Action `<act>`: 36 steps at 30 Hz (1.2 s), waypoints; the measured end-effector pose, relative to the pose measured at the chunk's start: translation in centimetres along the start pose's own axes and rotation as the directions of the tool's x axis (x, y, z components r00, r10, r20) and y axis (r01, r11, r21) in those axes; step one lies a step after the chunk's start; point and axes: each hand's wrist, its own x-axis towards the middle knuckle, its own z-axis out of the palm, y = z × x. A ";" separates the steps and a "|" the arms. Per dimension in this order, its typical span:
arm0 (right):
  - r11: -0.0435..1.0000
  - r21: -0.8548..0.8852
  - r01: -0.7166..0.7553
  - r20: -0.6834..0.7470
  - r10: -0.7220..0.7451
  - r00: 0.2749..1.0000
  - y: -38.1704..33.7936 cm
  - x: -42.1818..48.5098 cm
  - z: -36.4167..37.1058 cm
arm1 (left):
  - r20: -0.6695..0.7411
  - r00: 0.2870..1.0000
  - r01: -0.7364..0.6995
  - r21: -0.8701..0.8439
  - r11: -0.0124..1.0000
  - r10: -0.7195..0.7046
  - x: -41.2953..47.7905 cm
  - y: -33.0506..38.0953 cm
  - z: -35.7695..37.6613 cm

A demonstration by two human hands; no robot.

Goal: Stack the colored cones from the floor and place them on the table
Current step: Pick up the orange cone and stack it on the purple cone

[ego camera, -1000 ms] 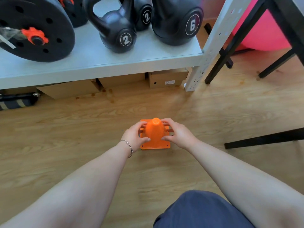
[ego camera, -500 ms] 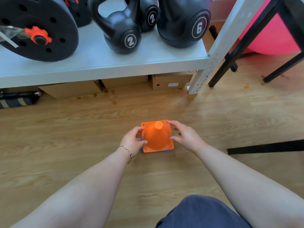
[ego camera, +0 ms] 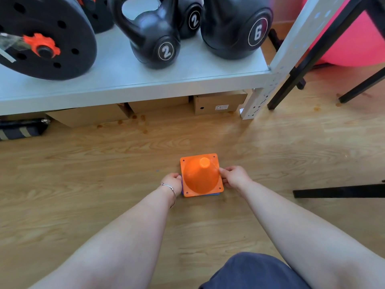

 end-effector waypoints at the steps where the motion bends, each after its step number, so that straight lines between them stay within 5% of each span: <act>1: 1.000 0.014 -0.011 0.010 0.011 1.000 -0.1 0.0 0.1 | 0.022 1.000 0.023 -0.041 0.999 -0.022 0.6 -0.4 0.0; 12: 1.000 -0.022 -0.013 0.089 0.015 0.996 0.1 -0.2 0.5 | 0.125 0.986 0.140 -0.265 0.954 -0.110 -0.8 -0.8 -0.6; 22: 0.965 0.256 0.053 0.102 -0.082 0.991 -1.6 -3.4 -0.6 | 0.099 0.995 0.019 -0.417 0.909 0.024 -2.4 1.5 -2.5; 36: 0.944 0.313 0.107 0.061 -0.132 0.989 -9.6 -25.3 -2.8 | 0.025 0.997 -0.048 -0.492 0.869 0.070 -22.6 5.1 -11.3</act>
